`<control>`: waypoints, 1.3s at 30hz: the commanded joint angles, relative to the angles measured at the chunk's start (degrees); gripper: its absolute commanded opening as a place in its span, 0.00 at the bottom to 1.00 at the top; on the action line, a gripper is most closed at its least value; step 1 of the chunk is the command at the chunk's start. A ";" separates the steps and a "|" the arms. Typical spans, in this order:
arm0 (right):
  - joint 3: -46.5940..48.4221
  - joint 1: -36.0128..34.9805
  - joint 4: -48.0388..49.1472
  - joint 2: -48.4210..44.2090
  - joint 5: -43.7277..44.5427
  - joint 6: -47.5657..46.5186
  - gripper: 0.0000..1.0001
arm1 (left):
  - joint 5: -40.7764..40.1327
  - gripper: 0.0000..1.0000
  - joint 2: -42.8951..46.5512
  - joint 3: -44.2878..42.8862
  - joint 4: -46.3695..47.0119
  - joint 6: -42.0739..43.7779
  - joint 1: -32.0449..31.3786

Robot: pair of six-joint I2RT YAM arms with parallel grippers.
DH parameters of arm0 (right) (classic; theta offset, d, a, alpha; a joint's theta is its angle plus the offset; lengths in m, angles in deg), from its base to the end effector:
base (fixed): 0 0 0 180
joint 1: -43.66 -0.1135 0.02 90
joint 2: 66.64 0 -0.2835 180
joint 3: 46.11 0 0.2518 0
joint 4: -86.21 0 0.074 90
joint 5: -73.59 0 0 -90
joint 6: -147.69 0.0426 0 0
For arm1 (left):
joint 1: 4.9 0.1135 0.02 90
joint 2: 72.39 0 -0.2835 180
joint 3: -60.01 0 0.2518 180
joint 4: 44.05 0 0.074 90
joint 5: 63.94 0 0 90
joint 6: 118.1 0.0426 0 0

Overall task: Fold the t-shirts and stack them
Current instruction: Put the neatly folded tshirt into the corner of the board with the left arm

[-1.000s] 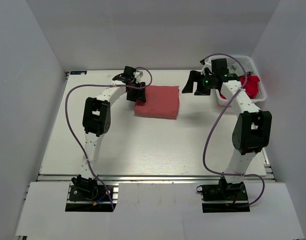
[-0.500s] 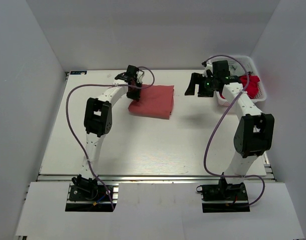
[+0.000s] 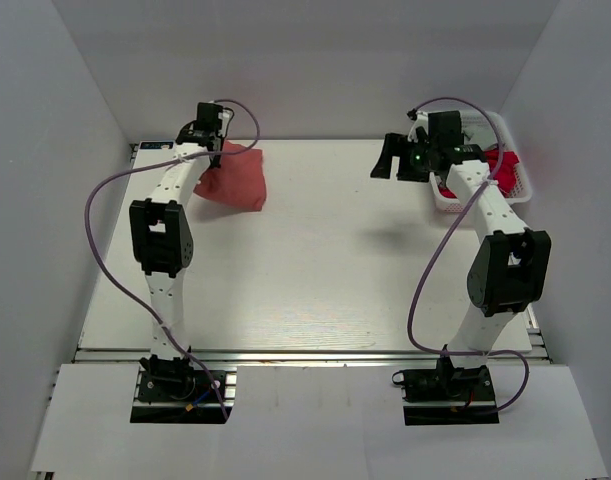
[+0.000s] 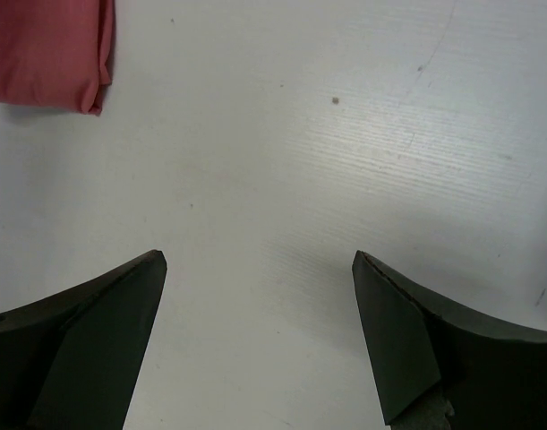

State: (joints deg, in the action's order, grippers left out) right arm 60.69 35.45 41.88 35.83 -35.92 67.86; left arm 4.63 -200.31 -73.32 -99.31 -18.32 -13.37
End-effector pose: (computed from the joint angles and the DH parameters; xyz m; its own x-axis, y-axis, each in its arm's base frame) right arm 0.4134 0.0740 0.3359 -0.6947 0.0679 -0.7161 -0.2694 0.8985 0.3466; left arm 0.5148 -0.0609 0.2740 -0.7613 0.2732 -0.5880 0.0339 0.9224 0.3847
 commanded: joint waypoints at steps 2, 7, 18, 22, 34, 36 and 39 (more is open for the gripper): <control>5.77 0.21 -0.74 -0.96 2.10 1.07 0.90 | -3.09 0.00 2.94 -2.70 2.63 3.49 5.30; 8.32 0.30 -1.88 -1.66 4.12 2.92 0.90 | 0.60 0.00 -0.57 -7.18 4.74 5.33 11.79; 11.39 0.21 -4.17 -2.28 6.50 6.08 0.90 | 10.53 0.00 -9.10 -14.22 10.00 4.72 20.85; 11.49 -0.05 -4.52 -2.37 6.85 6.44 0.90 | 11.76 0.99 -11.29 -14.22 13.51 3.06 22.09; 13.07 -0.05 -5.14 -0.61 5.53 5.03 0.90 | 23.80 1.00 -7.44 -16.86 16.17 -3.62 23.33; 12.37 0.12 -4.70 -1.31 6.14 5.03 0.90 | 25.98 1.00 -6.38 -16.86 12.84 -4.32 22.63; 8.07 0.21 -0.95 -3.15 5.71 5.73 0.90 | 33.54 1.00 -1.04 -10.14 9.04 -7.40 21.31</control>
State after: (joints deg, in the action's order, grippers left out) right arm 70.59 35.43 37.05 35.61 -29.93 73.65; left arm 29.35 -211.35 -87.11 -86.15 -22.21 9.71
